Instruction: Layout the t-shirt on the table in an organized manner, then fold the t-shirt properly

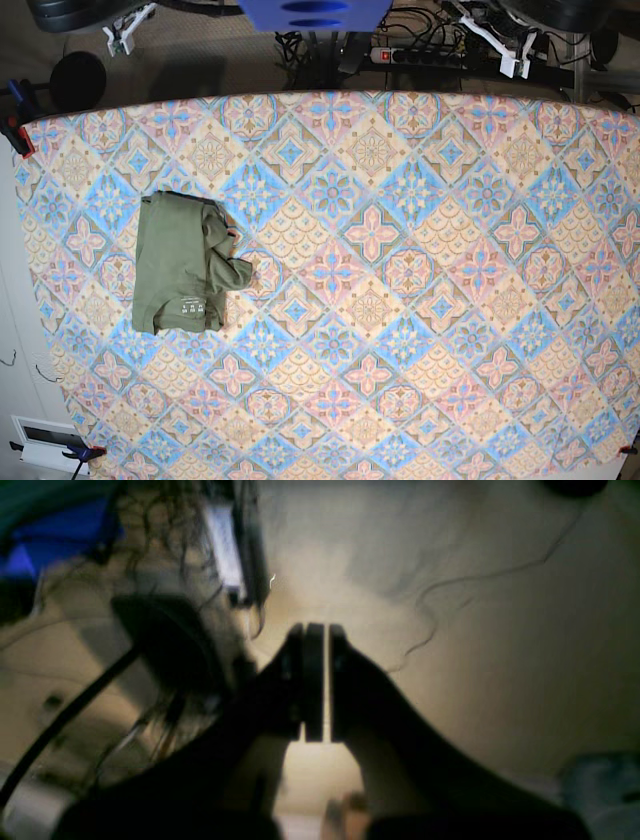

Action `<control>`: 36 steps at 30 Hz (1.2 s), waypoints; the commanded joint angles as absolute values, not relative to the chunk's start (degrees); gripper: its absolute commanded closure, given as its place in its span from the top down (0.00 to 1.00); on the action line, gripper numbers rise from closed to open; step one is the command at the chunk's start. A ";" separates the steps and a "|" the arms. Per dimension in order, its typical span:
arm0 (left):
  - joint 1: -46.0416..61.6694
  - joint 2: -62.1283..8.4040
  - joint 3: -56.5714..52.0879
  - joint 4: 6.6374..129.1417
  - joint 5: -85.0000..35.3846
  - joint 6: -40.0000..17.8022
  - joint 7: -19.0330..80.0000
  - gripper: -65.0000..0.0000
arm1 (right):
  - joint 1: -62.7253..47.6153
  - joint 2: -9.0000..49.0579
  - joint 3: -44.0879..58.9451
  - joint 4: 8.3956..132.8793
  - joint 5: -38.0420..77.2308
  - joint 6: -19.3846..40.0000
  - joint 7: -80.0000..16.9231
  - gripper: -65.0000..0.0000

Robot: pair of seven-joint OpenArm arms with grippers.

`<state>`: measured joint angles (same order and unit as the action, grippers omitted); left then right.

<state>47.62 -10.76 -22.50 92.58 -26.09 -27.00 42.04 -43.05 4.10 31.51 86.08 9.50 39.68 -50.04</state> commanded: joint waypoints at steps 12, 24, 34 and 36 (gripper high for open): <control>34.86 -10.42 -11.21 65.01 -17.71 -27.82 30.81 0.00 | -32.04 6.37 25.89 60.88 1.63 40.00 -36.70 0.02; 21.32 -11.65 2.68 38.29 -17.71 -20.35 14.81 0.00 | -17.36 8.48 25.80 25.63 -6.64 40.00 -13.58 0.02; 12.35 -7.34 11.03 20.88 -17.71 -14.99 0.84 0.00 | -11.82 8.22 25.54 14.37 -6.73 40.00 -2.15 0.03; 12.35 -7.16 12.18 20.88 -17.71 -13.93 0.84 0.00 | -11.47 8.22 25.54 14.37 -6.73 38.81 -1.98 0.03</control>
